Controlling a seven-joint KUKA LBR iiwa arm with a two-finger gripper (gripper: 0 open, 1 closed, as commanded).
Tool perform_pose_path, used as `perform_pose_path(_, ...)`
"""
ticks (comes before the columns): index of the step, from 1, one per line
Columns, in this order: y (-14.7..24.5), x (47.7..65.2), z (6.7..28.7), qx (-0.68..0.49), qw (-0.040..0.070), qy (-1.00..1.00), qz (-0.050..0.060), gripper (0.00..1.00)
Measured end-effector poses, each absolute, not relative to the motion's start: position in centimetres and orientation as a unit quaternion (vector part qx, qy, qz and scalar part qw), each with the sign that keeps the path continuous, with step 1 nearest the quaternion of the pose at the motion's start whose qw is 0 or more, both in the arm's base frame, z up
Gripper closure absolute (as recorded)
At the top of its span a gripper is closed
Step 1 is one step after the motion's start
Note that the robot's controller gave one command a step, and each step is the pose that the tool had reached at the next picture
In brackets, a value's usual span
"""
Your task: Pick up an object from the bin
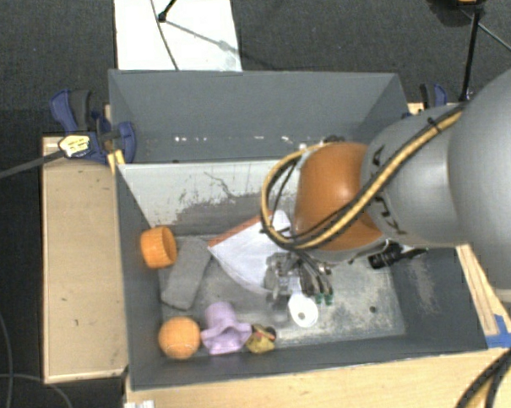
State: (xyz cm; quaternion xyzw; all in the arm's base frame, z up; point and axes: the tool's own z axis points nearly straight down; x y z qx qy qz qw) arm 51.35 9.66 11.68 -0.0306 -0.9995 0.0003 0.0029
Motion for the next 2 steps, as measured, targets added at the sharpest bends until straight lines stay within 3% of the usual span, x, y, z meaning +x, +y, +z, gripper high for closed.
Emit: perform_pose_path(2, 9.7, 51.5, 15.5, -0.03, -0.001, -1.0, 0.0, 1.0)
